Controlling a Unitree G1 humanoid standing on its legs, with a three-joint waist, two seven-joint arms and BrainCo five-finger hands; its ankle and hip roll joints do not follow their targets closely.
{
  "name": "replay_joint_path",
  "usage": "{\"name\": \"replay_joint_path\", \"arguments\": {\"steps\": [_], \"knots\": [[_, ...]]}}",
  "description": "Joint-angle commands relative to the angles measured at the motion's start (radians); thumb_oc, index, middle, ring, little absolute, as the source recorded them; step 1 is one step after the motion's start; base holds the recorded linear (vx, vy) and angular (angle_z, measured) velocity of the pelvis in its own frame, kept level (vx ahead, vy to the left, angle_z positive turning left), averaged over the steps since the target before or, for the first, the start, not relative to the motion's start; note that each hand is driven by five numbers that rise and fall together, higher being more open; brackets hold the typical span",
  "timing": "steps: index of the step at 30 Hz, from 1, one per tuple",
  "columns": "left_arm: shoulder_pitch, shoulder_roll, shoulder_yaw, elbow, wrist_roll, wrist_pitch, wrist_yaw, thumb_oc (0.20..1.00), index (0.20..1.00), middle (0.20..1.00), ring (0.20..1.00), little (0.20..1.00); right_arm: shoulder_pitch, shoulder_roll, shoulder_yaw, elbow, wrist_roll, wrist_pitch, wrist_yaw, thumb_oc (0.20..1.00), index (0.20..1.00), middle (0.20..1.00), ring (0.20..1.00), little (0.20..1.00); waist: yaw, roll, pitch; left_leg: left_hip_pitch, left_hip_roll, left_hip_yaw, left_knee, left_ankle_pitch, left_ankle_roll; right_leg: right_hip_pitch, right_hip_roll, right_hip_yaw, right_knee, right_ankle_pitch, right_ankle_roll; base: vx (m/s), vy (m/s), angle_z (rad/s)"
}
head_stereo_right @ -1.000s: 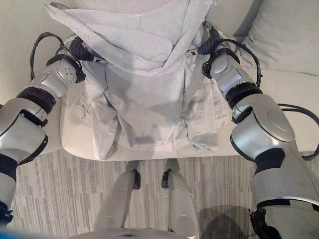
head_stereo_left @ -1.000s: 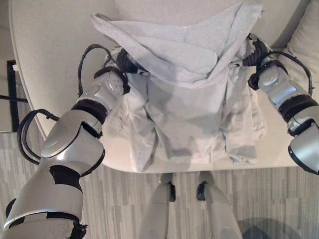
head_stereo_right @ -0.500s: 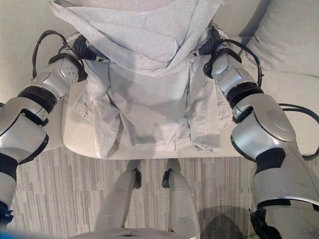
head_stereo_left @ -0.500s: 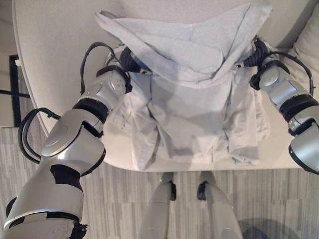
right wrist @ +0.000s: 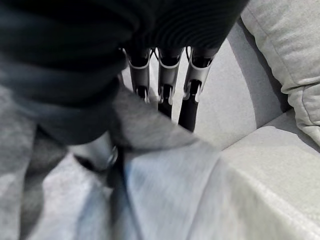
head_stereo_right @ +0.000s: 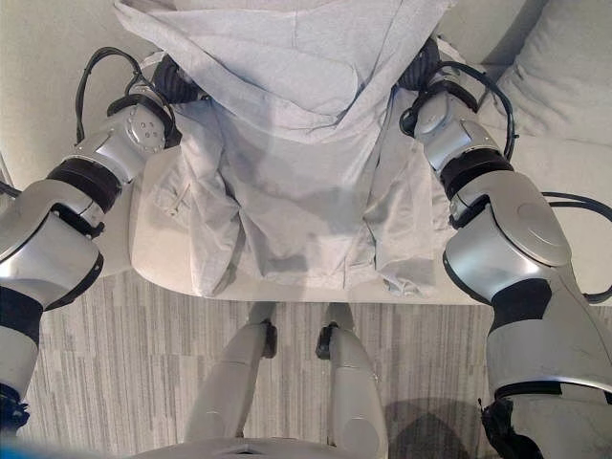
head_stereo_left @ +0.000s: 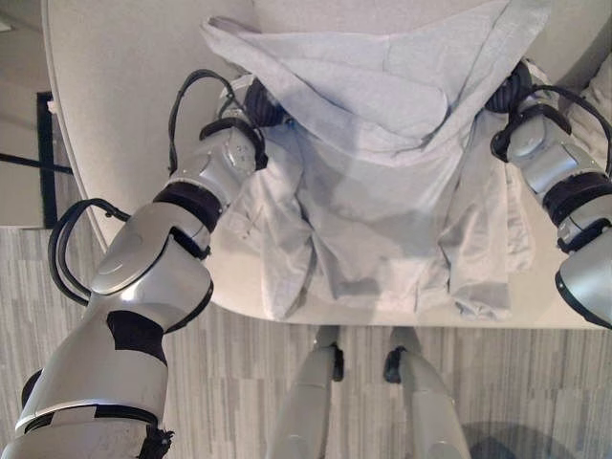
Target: Hang the clothes on the sofa on the clothes rack.
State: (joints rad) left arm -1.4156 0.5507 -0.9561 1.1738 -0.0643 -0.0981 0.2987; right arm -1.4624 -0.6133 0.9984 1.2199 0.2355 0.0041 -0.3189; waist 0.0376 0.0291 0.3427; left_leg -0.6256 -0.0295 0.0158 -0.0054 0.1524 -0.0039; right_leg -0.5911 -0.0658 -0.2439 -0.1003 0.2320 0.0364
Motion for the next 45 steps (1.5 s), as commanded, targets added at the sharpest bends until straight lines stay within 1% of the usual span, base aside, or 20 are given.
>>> {"name": "replay_joint_path", "arguments": {"steps": [1,2,3,6,10,14,15,16,19,22,24,26,28,32,33,34,37,40,43,45], "knots": [[-0.104,-0.026,-0.001,0.034,0.005,-0.018,0.02,0.2,0.2,0.2,0.2,0.2,-0.133,-0.015,-0.003,-0.001,0.004,-0.032,-0.043,0.2,0.2,0.2,0.2,0.2,0.002,0.032,0.03,0.055,0.006,-0.016,-0.082,0.068,-0.122,-0.012,-0.029,0.091,0.013,0.017,0.185,0.0,0.0,0.0],[-0.09,-0.028,0.034,0.029,-0.01,-0.017,0.047,0.2,0.2,0.2,0.2,0.2,-0.115,-0.009,-0.033,-0.029,0.026,-0.041,-0.067,0.2,0.2,0.2,0.2,0.2,-0.002,0.028,0.029,0.063,0.007,-0.017,-0.082,0.063,-0.122,-0.006,-0.028,0.091,0.013,0.014,0.185,0.0,0.0,0.0],[-0.09,-0.028,0.034,0.028,-0.01,-0.017,0.047,0.2,0.2,0.2,0.2,0.2,-0.115,-0.009,-0.034,-0.029,0.026,-0.041,-0.067,0.2,0.2,0.2,0.2,0.2,-0.002,0.028,0.029,0.063,0.007,-0.017,-0.082,0.063,-0.122,-0.006,-0.028,0.091,0.013,0.014,0.185,0.0,0.0,0.0],[-0.07,-0.043,0.096,0.014,-0.033,-0.017,0.098,0.2,0.2,0.2,0.2,0.2,-0.088,0.01,-0.091,-0.083,0.044,-0.057,-0.111,0.2,0.2,0.2,0.2,0.2,-0.005,0.022,0.028,0.075,0.009,-0.017,-0.082,0.057,-0.121,0.008,-0.025,0.094,0.013,0.008,0.184,0.0,0.0,0.0],[-0.049,-0.059,0.147,-0.002,-0.033,-0.012,0.157,0.2,0.2,0.2,0.2,0.2,-0.049,0.038,-0.156,-0.147,0.027,-0.069,-0.167,0.2,0.2,0.2,0.2,0.2,-0.011,0.018,0.025,0.091,0.012,-0.014,-0.082,0.05,-0.121,0.025,-0.026,0.096,0.013,0.001,0.183,0.0,0.0,0.0],[-0.027,-0.08,0.208,-0.031,-0.011,-0.014,0.248,0.2,0.2,0.2,0.2,0.2,-0.006,0.089,-0.229,-0.233,-0.064,-0.086,-0.267,0.2,0.2,0.2,0.2,0.2,-0.02,0.016,0.012,0.113,0.013,-0.012,-0.082,0.038,-0.119,0.047,-0.026,0.102,0.013,-0.008,0.182,0.0,0.004,-0.01],[-0.03,-0.088,0.217,-0.033,-0.006,-0.016,0.265,0.2,0.2,0.2,0.2,0.2,-0.006,0.1,-0.235,-0.238,-0.092,-0.082,-0.289,0.2,0.2,0.2,0.2,0.2,-0.021,0.016,0.008,0.116,0.013,-0.011,-0.082,0.036,-0.118,0.051,-0.027,0.104,0.013,-0.01,0.182,0.0,0.0,0.0],[-0.036,-0.108,0.235,-0.044,0.004,-0.012,0.305,0.2,0.2,0.2,0.2,0.2,-0.006,0.125,-0.243,-0.259,-0.151,-0.077,-0.331,0.2,0.2,0.2,0.2,0.2,-0.025,0.017,-0.004,0.125,0.014,-0.01,-0.082,0.031,-0.118,0.058,-0.029,0.104,0.013,-0.012,0.181,0.0,0.0,0.0],[-0.041,-0.128,0.262,-0.082,0.019,-0.016,0.365,0.2,0.2,0.2,0.2,0.2,-0.02,0.154,-0.237,-0.298,-0.26,-0.059,-0.393,0.2,0.2,0.2,0.2,0.2,-0.027,0.014,-0.021,0.137,0.013,-0.007,-0.082,0.024,-0.117,0.072,-0.03,0.106,0.013,-0.014,0.182,0.0,0.0,0.0],[-0.037,-0.142,0.296,-0.142,0.032,-0.021,0.426,0.2,0.2,0.2,0.2,0.2,-0.022,0.172,-0.243,-0.348,-0.342,-0.04,-0.444,0.2,0.2,0.2,0.2,0.2,-0.03,0.011,-0.042,0.148,0.011,-0.007,-0.082,0.02,-0.114,0.081,-0.032,0.107,0.013,-0.018,0.181,0.0,0.0,0.0],[-0.03,-0.147,0.326,-0.189,0.041,-0.029,0.477,0.2,0.2,0.2,0.2,0.2,-0.015,0.188,-0.264,-0.388,-0.383,-0.035,-0.478,0.2,0.2,0.2,0.2,0.2,-0.029,0.009,-0.058,0.17,0.014,-0.006,-0.082,0.007,-0.114,0.104,-0.031,0.106,0.013,-0.029,0.18,0.02,-0.002,0.0],[-0.026,-0.143,0.335,-0.213,0.051,-0.03,0.494,0.2,0.2,0.2,0.2,0.2,-0.009,0.192,-0.268,-0.404,-0.402,-0.034,-0.486,0.2,0.2,0.2,0.2,0.2,-0.03,0.007,-0.064,0.177,0.013,-0.004,-0.082,0.008,-0.112,0.112,-0.034,0.105,0.013,-0.028,0.18,0.0,0.0,0.0],[-0.018,-0.14,0.365,-0.281,0.067,-0.038,0.535,0.2,0.2,0.2,0.2,0.2,0.004,0.206,-0.299,-0.441,-0.424,-0.038,-0.507,0.2,0.2,0.2,0.2,0.2,-0.031,0.002,-0.081,0.207,0.015,-0.003,-0.082,-0.009,-0.112,0.142,-0.032,0.103,0.013,-0.04,0.178,0.0,0.0,0.0],[0.007,-0.119,0.409,-0.385,0.094,-0.046,0.56,0.2,0.2,0.2,0.2,0.2,0.03,0.209,-0.344,-0.506,-0.443,-0.042,-0.51,0.2,0.2,0.2,0.2,0.2,-0.033,-0.008,-0.107,0.258,0.018,0.004,-0.082,-0.032,-0.11,0.196,-0.034,0.104,0.013,-0.057,0.176,0.03,-0.024,0.02],[0.009,-0.118,0.409,-0.388,0.095,-0.045,0.56,0.2,0.2,0.2,0.2,0.2,0.031,0.209,-0.345,-0.508,-0.444,-0.041,-0.51,0.2,0.2,0.2,0.2,0.2,-0.035,-0.01,-0.107,0.255,0.016,0.004,-0.082,-0.025,-0.109,0.193,-0.036,0.104,0.013,-0.052,0.176,0.04,-0.04,0.03],[0.037,-0.098,0.443,-0.455,0.113,-0.051,0.567,0.2,0.2,0.2,0.2,0.2,0.058,0.21,-0.374,-0.554,-0.455,-0.047,-0.504,0.2,0.2,0.2,0.2,0.2,-0.033,-0.018,-0.133,0.292,0.021,0.008,-0.082,-0.039,-0.107,0.231,-0.038,0.101,0.013,-0.064,0.174,0.03,-0.034,0.01],[0.067,-0.083,0.47,-0.502,0.117,-0.051,0.565,0.2,0.2,0.2,0.2,0.2,0.089,0.211,-0.395,-0.585,-0.456,-0.052,-0.489,0.2,0.2,0.2,0.2,0.2,-0.031,-0.022,-0.152,0.324,0.027,0.011,-0.082,-0.051,-0.106,0.266,-0.04,0.098,0.013,-0.077,0.171,0.08,-0.042,0.03],[0.164,-0.034,0.528,-0.598,0.123,-0.053,0.535,0.2,0.2,0.2,0.2,0.2,0.175,0.192,-0.444,-0.647,-0.441,-0.07,-0.443,0.2,0.2,0.2,0.2,0.2,-0.025,-0.031,-0.208,0.41,0.047,0.02,-0.082,-0.076,-0.107,0.355,-0.04,0.085,0.013,-0.118,0.164,0.13,-0.074,0.03],[0.216,-0.004,0.563,-0.632,0.124,-0.05,0.524,0.2,0.2,0.2,0.2,0.2,0.224,0.185,-0.482,-0.678,-0.429,-0.081,-0.426,0.2,0.2,0.2,0.2,0.2,-0.02,-0.039,-0.248,0.455,0.055,0.022,-0.082,-0.088,-0.108,0.405,-0.036,0.073,0.013,-0.137,0.161,0.12,-0.089,0.09],[0.269,0.023,0.596,-0.668,0.123,-0.046,0.516,0.2,0.2,0.2,0.2,0.2,0.265,0.179,-0.507,-0.711,-0.43,-0.086,-0.412,0.2,0.2,0.2,0.2,0.2,-0.005,-0.046,-0.284,0.498,0.067,0.023,-0.082,-0.097,-0.115,0.455,-0.032,0.057,0.013,-0.158,0.159,0.11,-0.117,0.16]]}}
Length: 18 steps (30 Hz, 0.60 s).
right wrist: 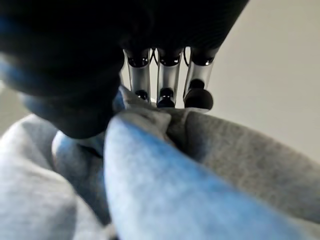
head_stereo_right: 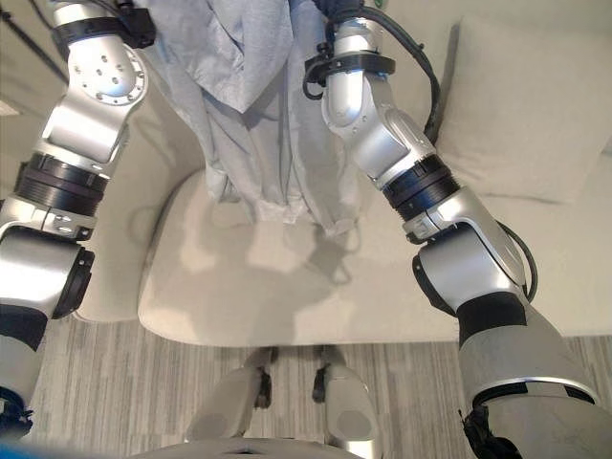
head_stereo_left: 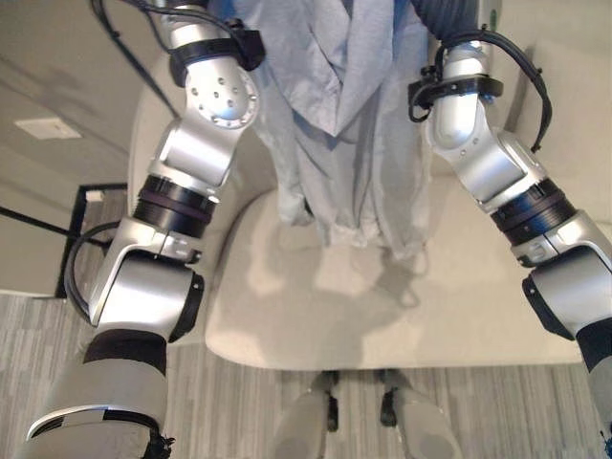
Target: Hang the clothes on the sofa on the clothes rack.
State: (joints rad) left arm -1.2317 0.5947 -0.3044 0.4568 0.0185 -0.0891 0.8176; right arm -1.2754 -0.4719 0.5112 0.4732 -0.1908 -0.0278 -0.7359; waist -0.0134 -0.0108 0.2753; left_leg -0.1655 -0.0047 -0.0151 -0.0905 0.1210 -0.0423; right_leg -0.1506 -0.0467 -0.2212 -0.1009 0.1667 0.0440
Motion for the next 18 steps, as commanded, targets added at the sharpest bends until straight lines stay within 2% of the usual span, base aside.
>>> {"name": "replay_joint_path", "arguments": {"steps": [1,3,6,7,12,14,15,16,17,18], "knots": [[0.107,-0.014,-0.041,0.038,0.039,-0.056,-0.004,0.2,0.2,0.2,0.2,0.2,0.088,0.039,-0.029,0.03,-0.003,-0.055,0.007,0.2,0.2,0.2,0.2,0.2,0.05,-0.008,-0.227,0.053,0.046,0.053,0.003,-0.069,-0.079,0.035,-0.05,0.025,0.014,-0.1,0.15,0.07,-0.093,0.06],[0.145,0.008,-0.016,0.013,0.026,-0.06,-0.013,0.2,0.2,0.2,0.2,0.2,0.109,0.032,-0.041,0.012,0.012,-0.064,0.021,0.2,0.2,0.2,0.2,0.2,0.072,-0.016,-0.25,0.074,0.055,0.04,0.003,-0.072,-0.086,0.069,-0.044,0.003,0.014,-0.115,0.147,0.05,-0.11,0.12],[0.162,0.016,-0.007,0.005,0.017,-0.061,-0.019,0.2,0.2,0.2,0.2,0.2,0.116,0.029,-0.046,0.003,0.018,-0.067,0.028,0.2,0.2,0.2,0.2,0.2,0.076,-0.016,-0.251,0.081,0.057,0.029,0.003,-0.07,-0.088,0.081,-0.041,-0.005,0.014,-0.121,0.146,0.0,-0.049,0.24],[0.196,0.025,0.01,-0.014,0.014,-0.067,-0.031,0.2,0.2,0.2,0.2,0.2,0.128,0.024,-0.048,-0.003,0.035,-0.073,0.052,0.2,0.2,0.2,0.2,0.2,0.094,-0.021,-0.263,0.093,0.059,0.016,0.003,-0.074,-0.088,0.098,-0.038,-0.017,0.014,-0.128,0.145,0.02,-0.038,0.26],[0.259,0.044,0.037,-0.007,-0.004,-0.078,-0.054,0.2,0.2,0.2,0.2,0.2,0.148,-0.009,-0.04,0.002,0.065,-0.071,0.085,0.2,0.2,0.2,0.2,0.2,0.13,-0.03,-0.25,0.106,0.074,-0.011,0.027,-0.075,-0.097,0.147,-0.04,-0.048,0.014,-0.137,0.14,-0.01,0.011,0.26],[0.265,0.056,0.041,-0.006,-0.009,-0.084,-0.052,0.2,0.2,0.2,0.2,0.2,0.153,-0.02,-0.041,-0.001,0.07,-0.067,0.083,0.2,0.2,0.2,0.2,0.2,0.139,-0.035,-0.23,0.081,0.104,-0.014,0.058,-0.067,-0.113,0.158,-0.049,-0.053,0.015,-0.131,0.142,-0.07,0.086,0.18],[0.265,0.056,0.041,-0.006,-0.009,-0.084,-0.052,0.2,0.2,0.2,0.2,0.2,0.153,-0.021,-0.041,-0.001,0.071,-0.067,0.083,0.2,0.2,0.2,0.2,0.2,0.139,-0.035,-0.229,0.079,0.104,-0.015,0.062,-0.069,-0.115,0.158,-0.048,-0.053,0.015,-0.131,0.141,-0.09,0.2,0.17],[0.261,0.062,0.038,0.001,-0.013,-0.091,-0.05,0.2,0.2,0.2,0.2,0.2,0.147,-0.036,-0.037,-0.003,0.071,-0.063,0.082,0.2,0.2,0.2,0.2,0.2,0.142,-0.038,-0.214,0.059,0.151,-0.007,0.077,-0.051,-0.12,0.165,-0.065,-0.053,0.019,-0.126,0.149,-0.06,0.143,0.34],[0.261,0.062,0.038,0.002,-0.013,-0.091,-0.05,0.2,0.2,0.2,0.2,0.2,0.147,-0.036,-0.037,-0.003,0.071,-0.063,0.082,0.2,0.2,0.2,0.2,0.2,0.143,-0.038,-0.214,0.059,0.151,-0.007,0.077,-0.051,-0.121,0.165,-0.065,-0.053,0.019,-0.126,0.148,-0.08,0.272,0.65],[0.262,0.064,0.039,0.009,-0.014,-0.09,-0.046,0.2,0.2,0.2,0.2,0.2,0.15,-0.045,-0.041,-0.003,0.068,-0.06,0.079,0.2,0.2,0.2,0.2,0.2,0.14,-0.041,-0.212,0.054,0.186,0.001,0.077,-0.044,-0.118,0.167,-0.082,-0.053,0.021,-0.126,0.157,-0.02,0.382,0.51]]}}
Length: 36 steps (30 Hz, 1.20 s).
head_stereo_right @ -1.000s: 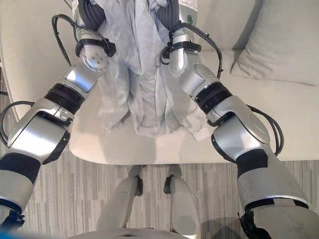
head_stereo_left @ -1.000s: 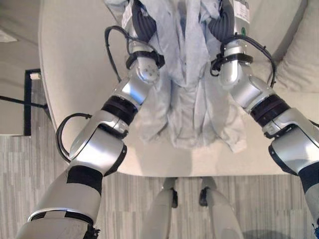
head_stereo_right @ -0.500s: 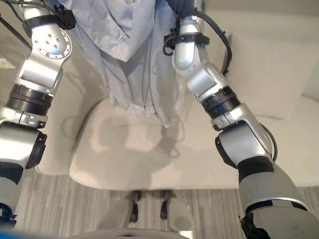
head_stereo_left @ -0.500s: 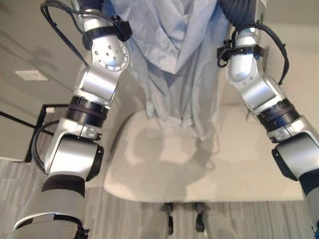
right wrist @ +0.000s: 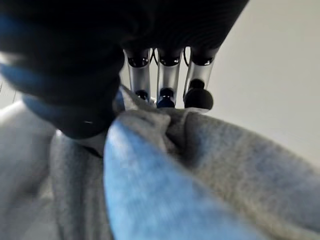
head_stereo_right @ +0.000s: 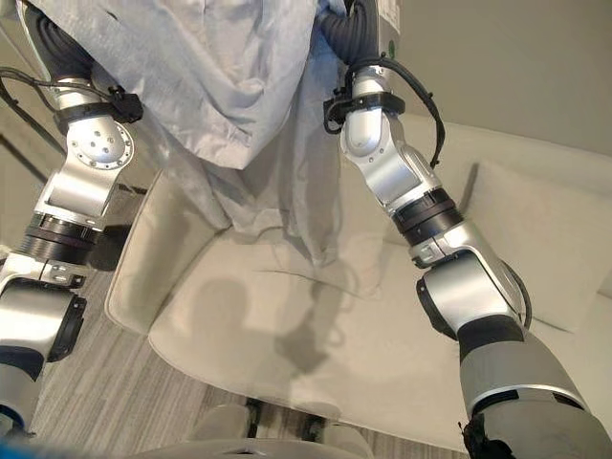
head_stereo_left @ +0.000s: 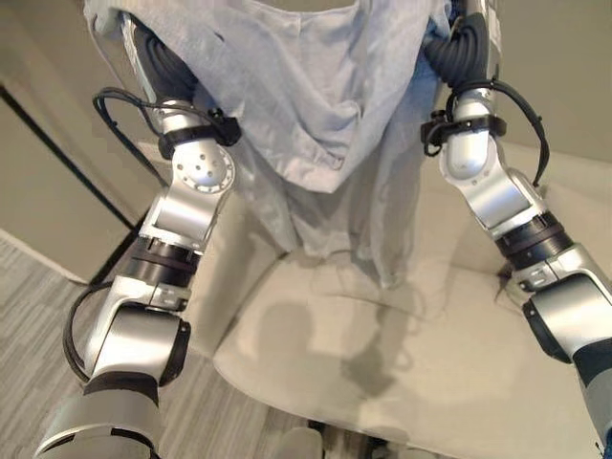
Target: Hang the clothes on the sofa on the clothes rack.
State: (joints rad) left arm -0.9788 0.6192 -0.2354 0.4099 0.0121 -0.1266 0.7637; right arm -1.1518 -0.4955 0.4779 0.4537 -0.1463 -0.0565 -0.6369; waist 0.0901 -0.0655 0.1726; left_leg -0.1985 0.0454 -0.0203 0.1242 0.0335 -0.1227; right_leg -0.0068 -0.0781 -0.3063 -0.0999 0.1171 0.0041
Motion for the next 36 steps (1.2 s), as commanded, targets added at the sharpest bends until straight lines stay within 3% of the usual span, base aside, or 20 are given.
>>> {"name": "replay_joint_path", "arguments": {"steps": [1,3,5,6,7,9,11,12,13,14,17,18,19,20,21,23,24,27,31,36], "knots": [[0.026,0.038,-0.022,0.062,-0.01,-0.052,0.014,0.2,0.2,0.2,0.2,0.2,0.046,-0.027,-0.015,0.004,0.017,-0.022,-0.019,0.2,0.2,0.2,0.2,0.2,0.035,0.015,-0.112,0.098,0.2,0.023,-0.151,0.06,-0.041,0.026,-0.078,0.034,0.032,-0.078,0.212,-0.01,0.54,0.31],[0.036,0.026,-0.027,0.072,-0.012,-0.05,0.023,0.2,0.2,0.2,0.2,0.2,0.069,-0.036,-0.021,-0.005,0.004,-0.013,-0.022,0.2,0.2,0.2,0.2,0.2,0.031,0.027,-0.12,0.104,0.265,0.022,-0.172,0.095,-0.067,0.034,-0.109,0.037,0.043,-0.081,0.233,0.04,0.575,0.01],[0.048,0.014,-0.028,0.067,-0.015,-0.052,0.021,0.2,0.2,0.2,0.2,0.2,0.092,-0.042,-0.029,-0.019,-0.005,-0.01,-0.019,0.2,0.2,0.2,0.2,0.2,0.034,0.05,-0.127,0.107,0.285,-0.023,-0.185,0.112,-0.098,0.044,-0.136,0.043,0.048,-0.079,0.249,0.04,0.616,0.0],[0.059,0.002,-0.023,0.065,-0.016,-0.053,0.018,0.2,0.2,0.2,0.2,0.2,0.11,-0.044,-0.04,-0.022,-0.007,-0.012,-0.014,0.2,0.2,0.2,0.2,0.2,0.034,0.064,-0.13,0.109,0.28,-0.058,-0.177,0.102,-0.115,0.045,-0.158,0.047,0.05,-0.069,0.258,-0.02,0.9,0.04],[0.083,-0.008,-0.006,0.042,-0.005,-0.049,0.009,0.2,0.2,0.2,0.2,0.2,0.151,-0.042,-0.062,-0.048,-0.032,-0.008,0.007,0.2,0.2,0.2,0.2,0.2,0.025,0.079,-0.14,0.132,0.261,-0.079,-0.181,0.046,-0.127,0.038,-0.195,0.042,0.046,-0.035,0.258,-0.02,0.684,0.0],[0.091,-0.018,-0.004,0.026,0.001,-0.05,0.001,0.2,0.2,0.2,0.2,0.2,0.18,-0.032,-0.078,-0.066,-0.041,-0.003,0.01,0.2,0.2,0.2,0.2,0.2,0.023,0.074,-0.141,0.137,0.245,-0.074,-0.176,0.016,-0.123,0.026,-0.224,0.041,0.039,0.0,0.258,-0.08,0.535,-0.02],[0.11,-0.021,0.003,0.018,-0.003,-0.048,-0.004,0.2,0.2,0.2,0.2,0.2,0.218,-0.007,-0.092,-0.084,-0.047,0.002,0.012,0.2,0.2,0.2,0.2,0.2,0.024,0.056,-0.136,0.136,0.217,-0.056,-0.158,-0.02,-0.111,0.0,-0.265,0.047,0.034,0.051,0.258,-0.14,0.412,-0.03],[0.111,-0.018,0.011,0.012,-0.002,-0.047,-0.001,0.2,0.2,0.2,0.2,0.2,0.222,0.008,-0.097,-0.097,-0.06,0.002,0.007,0.2,0.2,0.2,0.2,0.2,0.024,0.051,-0.12,0.139,0.2,-0.043,-0.142,-0.039,-0.097,-0.028,-0.294,0.041,0.036,0.105,0.258,-0.31,0.586,-0.03],[0.124,-0.015,0.018,-0.026,0.02,-0.039,-0.003,0.2,0.2,0.2,0.2,0.2,0.242,0.042,-0.104,-0.113,-0.058,-0.004,-0.002,0.2,0.2,0.2,0.2,0.2,0.035,0.042,-0.102,0.135,0.158,0.01,-0.12,-0.048,-0.063,-0.073,-0.328,0.012,0.03,0.151,0.258,-0.43,1.003,-0.5],[0.133,-0.005,0.01,-0.05,0.041,-0.033,-0.015,0.2,0.2,0.2,0.2,0.2,0.258,0.049,-0.127,-0.117,-0.051,-0.006,-0.005,0.2,0.2,0.2,0.2,0.2,0.032,0.028,-0.098,0.125,0.101,0.03,-0.128,-0.038,-0.031,-0.074,-0.29,0.028,0.073,0.082,0.253,-0.35,0.93,-0.44],[0.115,-0.003,-0.014,-0.048,0.059,-0.032,-0.034,0.2,0.2,0.2,0.2,0.2,0.238,0.033,-0.129,-0.109,-0.058,-0.002,-0.006,0.2,0.2,0.2,0.2,0.2,0.042,0.015,-0.109,0.116,0.042,0.032,-0.142,-0.022,0.004,-0.043,-0.178,0.053,0.143,-0.042,0.216,-0.14,0.419,-0.03],[0.114,-0.002,-0.015,-0.048,0.059,-0.032,-0.034,0.2,0.2,0.2,0.2,0.2,0.237,0.032,-0.129,-0.108,-0.057,-0.003,-0.006,0.2,0.2,0.2,0.2,0.2,0.042,0.014,-0.109,0.113,0.04,0.031,-0.143,-0.017,0.005,-0.047,-0.18,0.053,0.144,-0.04,0.215,-0.14,0.297,0.09],[0.111,-0.012,-0.02,-0.046,0.051,-0.028,-0.039,0.2,0.2,0.2,0.2,0.2,0.23,0.022,-0.126,-0.114,-0.054,-0.001,0.001,0.2,0.2,0.2,0.2,0.2,0.044,0.006,-0.119,0.112,-0.003,0.041,-0.16,0.006,0.025,-0.017,-0.08,0.071,0.18,-0.116,0.18,-0.1,0.196,0.01],[0.111,-0.012,-0.02,-0.046,0.051,-0.028,-0.039,0.2,0.2,0.2,0.2,0.2,0.23,0.022,-0.126,-0.114,-0.054,-0.001,0.001,0.2,0.2,0.2,0.2,0.2,0.044,0.006,-0.119,0.112,-0.003,0.041,-0.16,0.006,0.025,-0.017,-0.08,0.071,0.18,-0.116,0.18,-0.15,0.322,-0.04],[0.101,-0.027,-0.027,-0.033,0.045,-0.027,-0.043,0.2,0.2,0.2,0.2,0.2,0.225,0.012,-0.122,-0.096,-0.047,-0.004,0.001,0.2,0.2,0.2,0.2,0.2,0.05,-0.005,-0.129,0.11,-0.042,0.049,-0.182,0.032,0.033,0.016,0.013,0.09,0.177,-0.177,0.155,-0.11,0.178,-0.02],[0.102,-0.037,-0.029,-0.007,0.042,-0.022,-0.049,0.2,0.2,0.2,0.2,0.2,0.224,-0.01,-0.113,-0.069,-0.038,-0.003,-0.008,0.2,0.2,0.2,0.2,0.2,0.056,-0.017,-0.13,0.099,-0.072,0.068,-0.182,0.042,0.043,0.05,0.062,0.099,0.143,-0.193,0.133,-0.16,0.158,0.21],[0.096,-0.04,-0.031,-0.007,0.038,-0.02,-0.051,0.2,0.2,0.2,0.2,0.2,0.207,-0.006,-0.108,-0.062,-0.038,-0.003,-0.005,0.2,0.2,0.2,0.2,0.2,0.064,-0.018,-0.124,0.098,-0.083,0.075,-0.175,0.043,0.049,0.055,0.066,0.096,0.121,-0.19,0.123,-0.12,0.072,0.19],[0.08,-0.037,-0.013,0.006,0.035,-0.019,-0.041,0.2,0.2,0.2,0.2,0.2,0.169,-0.004,-0.079,-0.035,-0.03,-0.008,0.001,0.2,0.2,0.2,0.2,0.2,0.06,-0.013,-0.129,0.069,-0.097,0.078,-0.149,0.039,0.05,0.078,0.073,0.132,0.013,-0.152,0.146,-0.1,0.042,-0.09],[0.082,-0.039,-0.011,0.014,0.037,-0.023,-0.042,0.2,0.2,0.2,0.2,0.2,0.156,-0.018,-0.071,-0.035,-0.024,-0.008,0.002,0.2,0.2,0.2,0.2,0.2,0.045,0.008,-0.123,0.01,-0.099,0.071,-0.062,0.026,0.052,0.054,0.055,0.126,0.013,-0.126,0.158,-0.11,0.055,-0.29],[0.065,-0.03,-0.016,0.015,0.028,-0.029,-0.039,0.2,0.2,0.2,0.2,0.2,0.139,-0.05,-0.081,-0.034,-0.005,-0.005,-0.011,0.2,0.2,0.2,0.2,0.2,0.036,0.006,-0.107,-0.033,-0.052,0.055,-0.036,0.023,0.03,0.04,0.017,0.102,0.013,-0.097,0.172,-0.07,0.112,0.13]]}}
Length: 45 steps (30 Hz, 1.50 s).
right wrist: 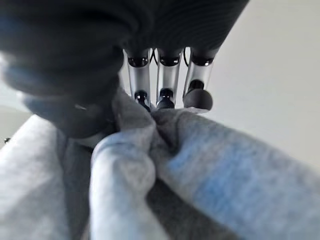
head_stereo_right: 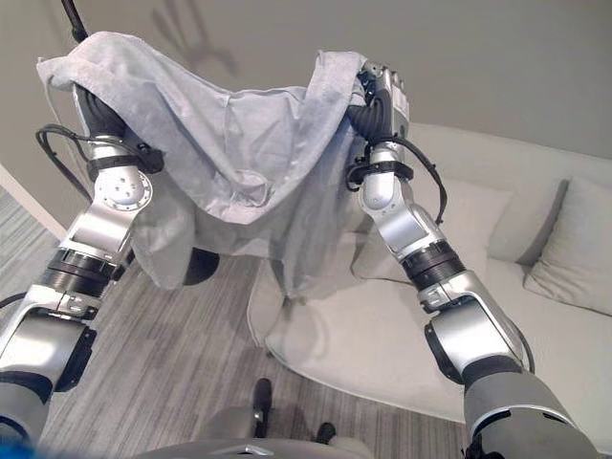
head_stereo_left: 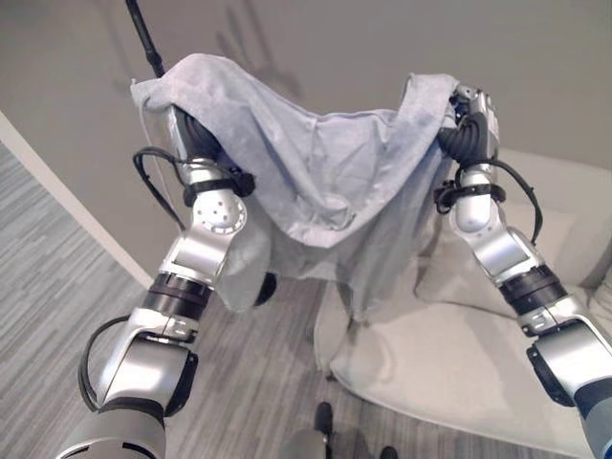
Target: Hang the clothes on the sofa on the clothes rack.
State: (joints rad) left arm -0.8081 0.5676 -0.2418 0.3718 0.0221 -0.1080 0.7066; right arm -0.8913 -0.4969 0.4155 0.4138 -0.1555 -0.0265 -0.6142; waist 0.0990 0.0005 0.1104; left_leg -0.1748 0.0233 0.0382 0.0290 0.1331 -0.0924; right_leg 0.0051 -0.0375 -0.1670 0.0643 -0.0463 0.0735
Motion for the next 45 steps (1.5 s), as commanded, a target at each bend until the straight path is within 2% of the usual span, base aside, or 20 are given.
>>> {"name": "replay_joint_path", "arguments": {"steps": [1,2,6,9,11,12,13,16,17,19,21,22,23,27,28,29,32,34,39,45], "knots": [[-0.106,0.022,-0.009,0.046,0.018,-0.049,0.019,0.2,0.2,0.2,0.2,0.2,-0.118,-0.051,-0.022,-0.001,0.003,-0.035,-0.035,0.2,0.2,0.2,0.2,0.2,0.025,-0.061,-0.045,-0.055,-0.014,-0.011,0.048,-0.078,-0.003,0.023,-0.032,-0.041,-0.152,0.068,0.106,-0.04,0.242,0.06],[-0.111,0.025,-0.005,0.048,0.016,-0.046,0.028,0.2,0.2,0.2,0.2,0.2,-0.118,-0.07,-0.031,-0.002,0.0,-0.033,-0.038,0.2,0.2,0.2,0.2,0.2,0.014,-0.065,-0.046,-0.059,0.046,-0.023,0.018,-0.061,-0.021,0.014,-0.055,-0.045,-0.152,0.064,0.116,-0.02,0.257,0.06],[-0.103,0.023,0.0,0.051,0.016,-0.049,0.041,0.2,0.2,0.2,0.2,0.2,-0.089,-0.088,-0.051,-0.016,-0.007,-0.028,-0.049,0.2,0.2,0.2,0.2,0.2,-0.004,-0.062,-0.05,-0.031,0.179,-0.013,-0.055,-0.035,-0.045,0.03,-0.098,-0.05,-0.149,0.051,0.14,0.03,0.338,0.13],[-0.092,0.014,0.0,0.054,0.006,-0.052,0.046,0.2,0.2,0.2,0.2,0.2,-0.061,-0.096,-0.066,-0.028,-0.013,-0.019,-0.052,0.2,0.2,0.2,0.2,0.2,-0.011,-0.027,-0.057,-0.002,0.239,-0.034,-0.081,-0.002,-0.083,0.057,-0.127,-0.043,-0.138,0.034,0.157,0.09,0.435,0.08],[-0.088,0.0,-0.001,0.052,0.011,-0.049,0.04,0.2,0.2,0.2,0.2,0.2,-0.038,-0.104,-0.08,-0.036,-0.026,-0.015,-0.046,0.2,0.2,0.2,0.2,0.2,-0.017,0.0,-0.07,0.021,0.234,-0.064,-0.092,0.01,-0.114,0.071,-0.156,-0.041,-0.135,0.045,0.172,0.09,0.451,-0.1],[-0.088,0.0,-0.001,0.052,0.011,-0.049,0.04,0.2,0.2,0.2,0.2,0.2,-0.037,-0.104,-0.08,-0.036,-0.026,-0.015,-0.046,0.2,0.2,0.2,0.2,0.2,-0.017,0.0,-0.07,0.021,0.233,-0.065,-0.093,0.01,-0.114,0.072,-0.156,-0.042,-0.135,0.045,0.172,0.07,0.407,-0.13],[-0.081,-0.01,-0.003,0.051,0.012,-0.052,0.033,0.2,0.2,0.2,0.2,0.2,-0.014,-0.108,-0.089,-0.04,-0.026,-0.015,-0.041,0.2,0.2,0.2,0.2,0.2,-0.023,0.003,-0.077,0.024,0.214,-0.07,-0.09,-0.018,-0.124,0.068,-0.187,-0.04,-0.128,0.054,0.184,0.04,0.403,-0.1],[-0.083,-0.005,-0.01,0.022,0.015,-0.052,0.017,0.2,0.2,0.2,0.2,0.2,0.02,-0.081,-0.124,-0.06,-0.038,-0.008,-0.04,0.2,0.2,0.2,0.2,0.2,-0.025,-0.017,-0.07,0.034,0.141,-0.064,-0.047,-0.067,-0.09,0.042,-0.269,-0.03,-0.093,0.116,0.185,0.03,0.585,0.27],[-0.068,0.017,-0.003,-0.003,0.033,-0.043,0.009,0.2,0.2,0.2,0.2,0.2,0.034,-0.032,-0.136,-0.073,-0.042,-0.005,-0.045,0.2,0.2,0.2,0.2,0.2,-0.009,-0.026,-0.063,0.063,0.102,-0.017,-0.038,-0.099,-0.054,-0.007,-0.316,-0.067,-0.06,0.165,0.182,-0.02,0.511,0.17],[-0.058,0.025,0.003,-0.018,0.046,-0.039,0.006,0.2,0.2,0.2,0.2,0.2,0.041,-0.027,-0.143,-0.084,-0.05,-0.005,-0.046,0.2,0.2,0.2,0.2,0.2,-0.003,-0.029,-0.065,0.071,0.093,0.0,-0.036,-0.105,-0.044,-0.016,-0.321,-0.08,-0.043,0.16,0.173,-0.01,0.379,-0.35],[-0.051,0.024,-0.004,-0.033,0.059,-0.036,0.005,0.2,0.2,0.2,0.2,0.2,0.063,-0.015,-0.157,-0.104,-0.055,-0.003,-0.048,0.2,0.2,0.2,0.2,0.2,-0.006,-0.04,-0.063,0.074,0.068,-0.002,-0.034,-0.113,-0.027,-0.022,-0.279,-0.034,0.001,0.119,0.144,0.03,0.254,-0.2],[-0.051,0.024,-0.004,-0.033,0.059,-0.036,0.005,0.2,0.2,0.2,0.2,0.2,0.064,-0.015,-0.157,-0.104,-0.056,-0.003,-0.048,0.2,0.2,0.2,0.2,0.2,-0.006,-0.04,-0.064,0.072,0.068,-0.001,-0.034,-0.112,-0.027,-0.024,-0.28,-0.033,0.002,0.118,0.144,0.09,0.304,0.12],[-0.059,0.022,-0.02,-0.026,0.057,-0.039,-0.012,0.2,0.2,0.2,0.2,0.2,0.053,-0.041,-0.15,-0.088,-0.049,-0.009,-0.043,0.2,0.2,0.2,0.2,0.2,-0.008,-0.06,-0.068,0.078,0.027,-0.006,-0.037,-0.114,-0.007,-0.026,-0.188,0.006,-0.006,0.07,0.126,0.08,0.204,0.17],[-0.066,0.019,-0.023,-0.022,0.058,-0.032,-0.018,0.2,0.2,0.2,0.2,0.2,0.036,-0.049,-0.137,-0.078,-0.041,-0.014,-0.041,0.2,0.2,0.2,0.2,0.2,-0.008,-0.068,-0.066,0.1,0.012,0.002,-0.052,-0.115,-0.002,-0.037,-0.134,-0.022,-0.033,0.073,0.111,0.06,0.101,0.17],[-0.066,0.01,-0.022,-0.02,0.061,-0.028,-0.018,0.2,0.2,0.2,0.2,0.2,0.028,-0.047,-0.127,-0.072,-0.041,-0.019,-0.044,0.2,0.2,0.2,0.2,0.2,-0.012,-0.07,-0.057,0.116,-0.006,0.003,-0.062,-0.116,0.003,-0.071,-0.08,-0.041,-0.059,0.082,0.108,0.04,0.044,0.11],[-0.062,0.007,-0.019,-0.016,0.061,-0.027,-0.017,0.2,0.2,0.2,0.2,0.2,0.029,-0.046,-0.125,-0.068,-0.039,-0.022,-0.046,0.2,0.2,0.2,0.2,0.2,-0.015,-0.072,-0.051,0.121,-0.017,0.007,-0.066,-0.118,0.007,-0.081,-0.058,-0.045,-0.075,0.087,0.108,0.08,0.043,0.04],[-0.065,0.002,-0.018,-0.009,0.066,-0.028,-0.012,0.2,0.2,0.2,0.2,0.2,0.006,-0.048,-0.113,-0.052,-0.038,-0.023,-0.045,0.2,0.2,0.2,0.2,0.2,-0.022,-0.075,-0.039,0.133,-0.031,0.005,-0.063,-0.122,0.011,-0.068,-0.032,-0.017,-0.126,0.108,0.113,0.08,-0.02,-0.02],[-0.064,0.009,-0.013,-0.008,0.068,-0.027,-0.015,0.2,0.2,0.2,0.2,0.2,-0.013,-0.062,-0.098,-0.046,-0.034,-0.026,-0.037,0.2,0.2,0.2,0.2,0.2,-0.019,-0.078,-0.046,0.142,-0.03,0.017,-0.066,-0.129,0.009,-0.056,-0.039,-0.028,-0.152,0.135,0.122,0.1,-0.07,0.07],[-0.062,0.014,-0.009,-0.008,0.072,-0.015,-0.018,0.2,0.2,0.2,0.2,0.2,-0.013,-0.061,-0.084,-0.056,-0.033,-0.019,-0.02,0.2,0.2,0.2,0.2,0.2,-0.029,-0.08,-0.068,0.161,-0.006,0.018,-0.054,-0.154,0.006,-0.036,-0.036,-0.04,-0.152,0.133,0.13,0.12,-0.105,0.04],[-0.043,0.018,0.011,-0.032,0.065,-0.019,-0.02,0.2,0.2,0.2,0.2,0.2,-0.013,-0.061,-0.084,-0.067,-0.011,-0.031,-0.014,0.2,0.2,0.2,0.2,0.2,-0.025,-0.087,-0.039,0.095,0.024,0.001,0.132,-0.201,-0.008,0.011,-0.045,-0.062,-0.152,0.114,0.119,0.03,-0.105,0.0]]}}
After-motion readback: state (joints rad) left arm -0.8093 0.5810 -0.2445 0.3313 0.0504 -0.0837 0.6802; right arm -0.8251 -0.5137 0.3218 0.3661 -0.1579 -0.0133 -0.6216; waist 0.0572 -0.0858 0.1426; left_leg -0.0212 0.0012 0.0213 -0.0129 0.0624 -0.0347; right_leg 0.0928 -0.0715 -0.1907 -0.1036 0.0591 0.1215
